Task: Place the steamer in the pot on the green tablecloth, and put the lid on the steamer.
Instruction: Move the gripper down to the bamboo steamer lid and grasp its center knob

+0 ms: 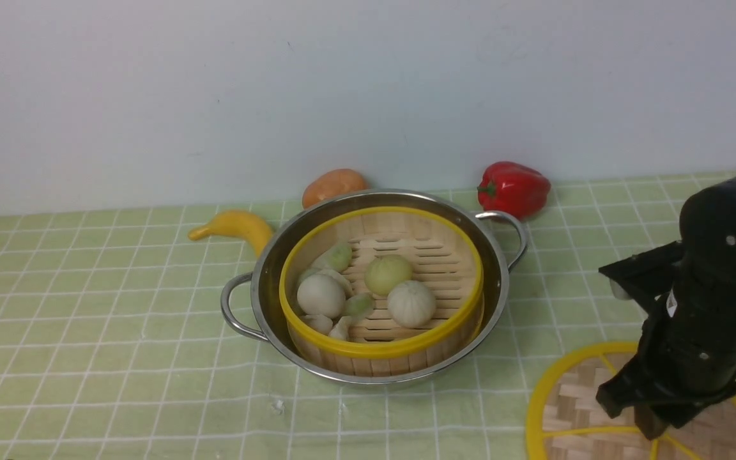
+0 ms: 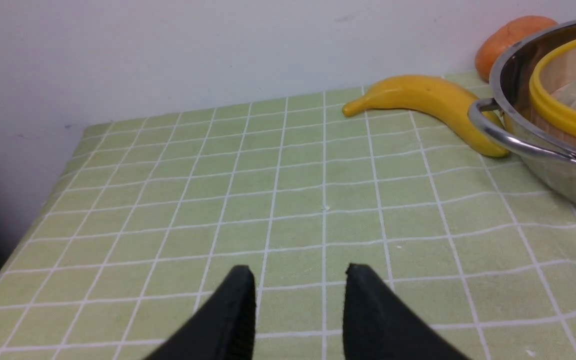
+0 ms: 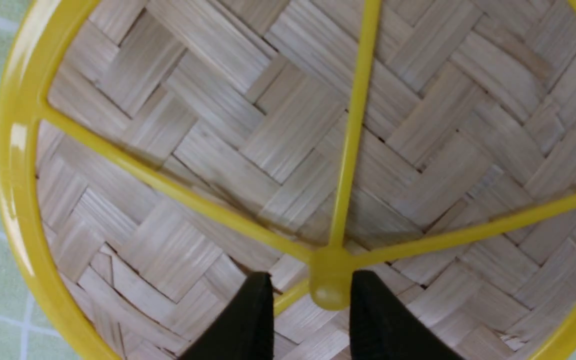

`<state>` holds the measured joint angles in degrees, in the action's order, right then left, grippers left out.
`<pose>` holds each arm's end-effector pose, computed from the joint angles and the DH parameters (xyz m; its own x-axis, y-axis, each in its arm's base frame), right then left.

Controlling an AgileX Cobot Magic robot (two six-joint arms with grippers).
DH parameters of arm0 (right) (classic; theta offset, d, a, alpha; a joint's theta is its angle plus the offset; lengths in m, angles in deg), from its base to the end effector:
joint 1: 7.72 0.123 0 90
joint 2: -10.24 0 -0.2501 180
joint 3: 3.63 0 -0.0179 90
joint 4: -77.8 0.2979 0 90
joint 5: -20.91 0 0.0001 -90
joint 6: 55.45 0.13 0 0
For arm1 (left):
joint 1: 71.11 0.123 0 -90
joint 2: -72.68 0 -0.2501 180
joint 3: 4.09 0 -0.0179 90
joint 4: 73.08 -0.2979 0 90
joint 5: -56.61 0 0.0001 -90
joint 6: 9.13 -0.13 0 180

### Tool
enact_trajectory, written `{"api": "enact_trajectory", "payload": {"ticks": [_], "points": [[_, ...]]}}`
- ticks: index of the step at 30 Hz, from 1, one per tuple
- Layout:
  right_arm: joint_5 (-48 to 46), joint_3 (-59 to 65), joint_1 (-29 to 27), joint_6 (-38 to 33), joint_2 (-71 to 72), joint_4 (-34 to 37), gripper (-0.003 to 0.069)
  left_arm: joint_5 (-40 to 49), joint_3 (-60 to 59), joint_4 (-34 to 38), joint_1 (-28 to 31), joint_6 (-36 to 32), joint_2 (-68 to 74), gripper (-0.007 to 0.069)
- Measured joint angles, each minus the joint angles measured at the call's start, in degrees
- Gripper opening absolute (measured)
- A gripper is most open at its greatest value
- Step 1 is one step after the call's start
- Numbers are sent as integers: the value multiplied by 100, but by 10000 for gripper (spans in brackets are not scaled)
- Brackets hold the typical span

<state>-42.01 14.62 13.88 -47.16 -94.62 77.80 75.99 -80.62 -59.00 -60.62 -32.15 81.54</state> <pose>0.2879 0.1140 0.0877 -0.9680 -0.2282 0.1040 -0.2310 0.9728 -0.0151 0.1730 0.0213 0.1714 -0.2559 0.1236 -0.9588 -0.0623 0.9876 0.1439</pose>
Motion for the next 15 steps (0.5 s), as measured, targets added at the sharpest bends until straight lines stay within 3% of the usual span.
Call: {"api": "enact_trajectory", "payload": {"ticks": [15], "points": [[40, 0, 0, 134, 0, -141, 240, 0, 0, 0, 0, 0, 0, 243]]}}
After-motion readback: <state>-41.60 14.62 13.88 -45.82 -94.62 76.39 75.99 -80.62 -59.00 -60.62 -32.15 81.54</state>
